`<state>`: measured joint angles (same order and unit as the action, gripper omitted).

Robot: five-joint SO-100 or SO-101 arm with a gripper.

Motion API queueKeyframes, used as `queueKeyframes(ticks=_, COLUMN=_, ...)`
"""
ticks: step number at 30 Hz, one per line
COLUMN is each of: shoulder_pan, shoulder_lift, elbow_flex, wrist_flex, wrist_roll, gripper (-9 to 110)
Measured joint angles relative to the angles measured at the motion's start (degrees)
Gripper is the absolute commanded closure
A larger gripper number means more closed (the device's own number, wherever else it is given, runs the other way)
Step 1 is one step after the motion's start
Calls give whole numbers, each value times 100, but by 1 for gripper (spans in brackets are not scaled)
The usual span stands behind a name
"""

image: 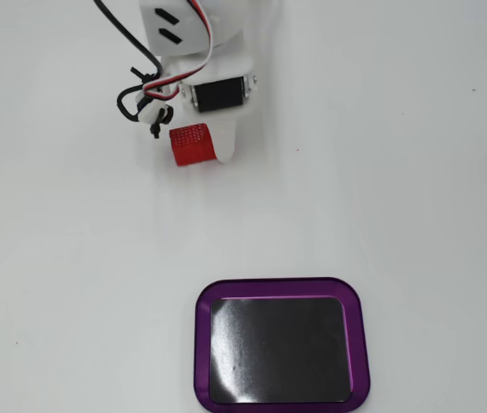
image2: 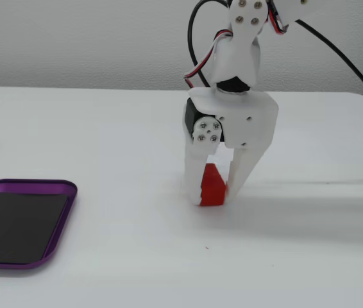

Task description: Pick up the cube and place it in the box.

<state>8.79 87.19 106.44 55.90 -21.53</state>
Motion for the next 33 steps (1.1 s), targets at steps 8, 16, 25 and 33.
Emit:
queueKeyframes(ticks=8, shoulder_pan=44, shoulder_lift=9, elbow_flex=-44, wrist_flex=299, wrist_roll=0, gripper=102)
queueKeyframes(ticks=16, shoulder_pan=-35, shoulder_lift=1424, elbow_flex=-510, wrist_flex=642, wrist_roll=35, gripper=102)
queueKeyframes(ticks=25, shoulder_pan=-624, shoulder_lift=3445, elbow_flex=-580, wrist_flex=-185, wrist_roll=44, gripper=102)
queueKeyframes(ticks=33, shoulder_pan=-993, shoulder_lift=3278, elbow_flex=510, wrist_flex=-3050, wrist_roll=44, gripper=102)
